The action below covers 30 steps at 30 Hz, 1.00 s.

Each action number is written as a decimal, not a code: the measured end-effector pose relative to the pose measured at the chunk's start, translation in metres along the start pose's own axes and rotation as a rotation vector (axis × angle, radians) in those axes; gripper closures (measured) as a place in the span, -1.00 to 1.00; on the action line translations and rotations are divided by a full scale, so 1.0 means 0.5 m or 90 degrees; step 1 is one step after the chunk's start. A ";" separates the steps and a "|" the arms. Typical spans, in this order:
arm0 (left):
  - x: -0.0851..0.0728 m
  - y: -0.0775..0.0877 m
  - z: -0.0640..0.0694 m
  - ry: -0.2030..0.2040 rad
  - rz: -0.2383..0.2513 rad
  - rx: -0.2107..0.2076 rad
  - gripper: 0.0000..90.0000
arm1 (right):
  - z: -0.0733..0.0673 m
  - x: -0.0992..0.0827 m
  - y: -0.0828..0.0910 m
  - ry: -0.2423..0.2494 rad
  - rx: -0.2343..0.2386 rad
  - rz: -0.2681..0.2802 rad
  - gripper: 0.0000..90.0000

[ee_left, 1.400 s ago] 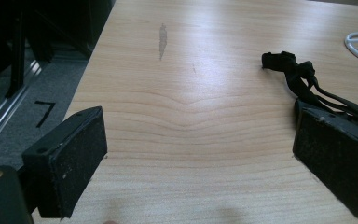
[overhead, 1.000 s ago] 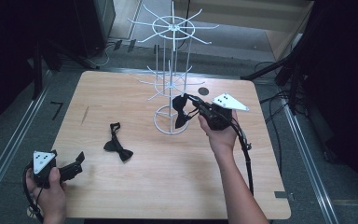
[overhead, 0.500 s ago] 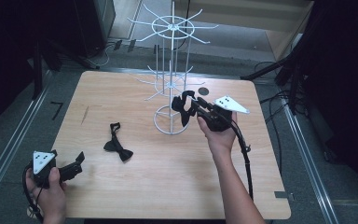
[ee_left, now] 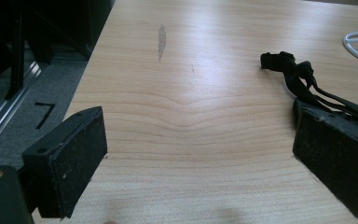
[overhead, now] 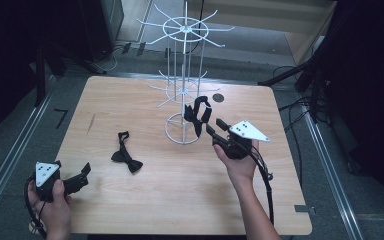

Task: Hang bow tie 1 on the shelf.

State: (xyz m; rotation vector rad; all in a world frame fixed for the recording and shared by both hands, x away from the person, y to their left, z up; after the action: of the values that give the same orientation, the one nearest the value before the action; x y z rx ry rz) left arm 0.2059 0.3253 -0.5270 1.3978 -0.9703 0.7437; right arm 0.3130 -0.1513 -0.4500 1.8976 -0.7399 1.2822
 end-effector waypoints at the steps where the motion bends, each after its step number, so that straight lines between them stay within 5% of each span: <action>1: 0.000 -0.001 0.001 0.000 0.000 0.000 -0.92 | -0.011 -0.009 0.000 0.010 0.002 -0.007 0.28; 12: 0.000 -0.001 0.000 0.002 -0.002 -0.002 -0.92 | -0.078 -0.047 -0.020 0.038 0.032 -0.032 0.26; 30: 0.000 -0.002 -0.005 0.012 -0.002 -0.018 -0.92 | -0.151 -0.087 -0.063 0.036 0.089 -0.058 0.27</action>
State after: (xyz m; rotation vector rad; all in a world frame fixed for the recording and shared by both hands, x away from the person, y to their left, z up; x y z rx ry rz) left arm 0.2070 0.3275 -0.5272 1.3660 -0.9600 0.7370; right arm 0.2830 -0.0687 -0.4799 1.9726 -0.5404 1.3539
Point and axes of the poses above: each handheld gripper's, and its own axes: y roughly backward along the jaws, x roughly out of its top, z roughly to its right, the point moved 1 cm from there along -y, roughly forward along the jaws, and after that the axes turned 10 degrees about -y, right-handed, at the moved point
